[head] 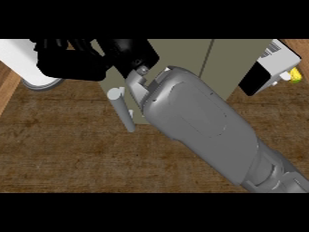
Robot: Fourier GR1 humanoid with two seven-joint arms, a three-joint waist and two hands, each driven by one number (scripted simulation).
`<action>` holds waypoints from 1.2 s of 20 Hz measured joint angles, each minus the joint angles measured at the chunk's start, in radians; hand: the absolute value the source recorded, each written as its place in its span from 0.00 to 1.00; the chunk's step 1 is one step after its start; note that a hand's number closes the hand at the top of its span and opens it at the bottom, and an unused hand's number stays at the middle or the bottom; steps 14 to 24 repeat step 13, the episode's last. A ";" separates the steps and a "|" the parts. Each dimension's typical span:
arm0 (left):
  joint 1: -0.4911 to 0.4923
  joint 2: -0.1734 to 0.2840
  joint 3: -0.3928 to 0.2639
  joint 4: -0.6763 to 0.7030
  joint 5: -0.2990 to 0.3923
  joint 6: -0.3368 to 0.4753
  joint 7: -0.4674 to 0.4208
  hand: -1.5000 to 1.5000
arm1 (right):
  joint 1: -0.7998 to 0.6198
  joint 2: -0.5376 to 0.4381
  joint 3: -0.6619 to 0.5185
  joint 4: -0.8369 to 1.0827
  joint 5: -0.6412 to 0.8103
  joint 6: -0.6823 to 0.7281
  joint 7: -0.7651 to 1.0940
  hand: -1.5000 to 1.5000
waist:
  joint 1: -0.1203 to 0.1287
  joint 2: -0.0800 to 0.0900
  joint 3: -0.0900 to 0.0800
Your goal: Pick up the wine, place it into the cabinet and close the cabinet
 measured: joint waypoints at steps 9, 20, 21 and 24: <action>-0.035 -0.019 -0.009 -0.015 -0.025 0.025 0.039 0.00 | 0.012 -0.027 -0.023 0.081 0.018 0.111 -0.139 1.00 | 0.009 -0.021 -0.007; -0.042 -0.026 -0.010 -0.002 -0.029 0.014 0.042 0.00 | 0.017 -0.044 -0.019 0.095 0.040 0.132 -0.176 1.00 | 0.010 -0.026 -0.005; -0.042 -0.026 -0.010 -0.002 -0.029 0.014 0.042 0.00 | 0.017 -0.044 -0.019 0.095 0.040 0.132 -0.176 1.00 | 0.010 -0.026 -0.005; -0.042 -0.026 -0.010 -0.002 -0.029 0.014 0.042 0.00 | 0.017 -0.044 -0.019 0.095 0.040 0.132 -0.176 1.00 | 0.010 -0.026 -0.005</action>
